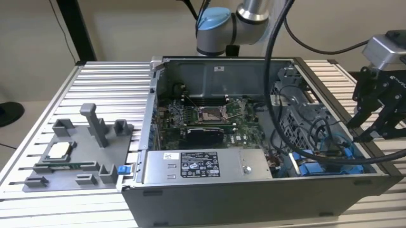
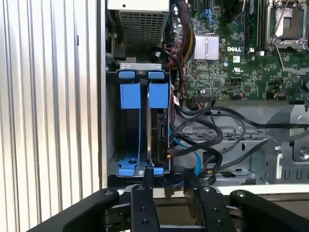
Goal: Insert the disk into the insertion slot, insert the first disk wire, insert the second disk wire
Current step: 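Insert the second disk wire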
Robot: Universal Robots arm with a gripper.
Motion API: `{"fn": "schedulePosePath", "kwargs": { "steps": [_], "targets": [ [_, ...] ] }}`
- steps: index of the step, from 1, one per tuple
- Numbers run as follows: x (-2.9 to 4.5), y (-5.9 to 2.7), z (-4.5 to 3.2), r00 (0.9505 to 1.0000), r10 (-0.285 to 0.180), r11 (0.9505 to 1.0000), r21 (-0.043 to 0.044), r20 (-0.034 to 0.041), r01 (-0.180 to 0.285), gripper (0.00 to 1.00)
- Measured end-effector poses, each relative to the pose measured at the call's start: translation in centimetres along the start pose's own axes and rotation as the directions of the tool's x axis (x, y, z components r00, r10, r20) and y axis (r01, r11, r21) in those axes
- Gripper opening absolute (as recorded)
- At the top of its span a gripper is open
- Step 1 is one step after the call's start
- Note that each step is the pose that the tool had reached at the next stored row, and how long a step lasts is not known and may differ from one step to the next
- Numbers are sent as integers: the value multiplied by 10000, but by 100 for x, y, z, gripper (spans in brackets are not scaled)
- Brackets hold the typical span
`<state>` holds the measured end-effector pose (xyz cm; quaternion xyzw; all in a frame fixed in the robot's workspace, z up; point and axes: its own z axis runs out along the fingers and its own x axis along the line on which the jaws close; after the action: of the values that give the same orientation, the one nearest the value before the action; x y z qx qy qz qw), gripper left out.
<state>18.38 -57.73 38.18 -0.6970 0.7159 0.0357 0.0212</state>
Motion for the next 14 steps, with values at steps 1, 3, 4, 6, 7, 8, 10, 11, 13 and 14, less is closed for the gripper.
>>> {"fn": "schedulePosePath", "kwargs": {
  "steps": [1,3,4,6,7,8,10,11,13,14],
  "targets": [
    [0,-42,-1,10000,1,10000,-21,-1,-1,100],
    [0,-117,-2,10000,-2,10000,-29,35,2,100],
    [0,-145,-3,10000,-9,10000,-31,55,9,100],
    [0,-195,-4,10000,-33,10000,-35,80,33,100],
    [1,-216,-4,10000,-43,10000,-38,89,43,100],
    [2,-237,-5,9999,-52,10000,-41,95,52,100],
    [5,-274,-5,9999,-66,10000,-60,103,67,100],
    [7,-291,-4,9999,-75,9999,-72,106,75,100],
    [10,-319,-4,9999,-107,9999,-93,105,108,100],
    [10,-331,-3,9999,-127,9999,-106,105,128,100]
  ]
}}
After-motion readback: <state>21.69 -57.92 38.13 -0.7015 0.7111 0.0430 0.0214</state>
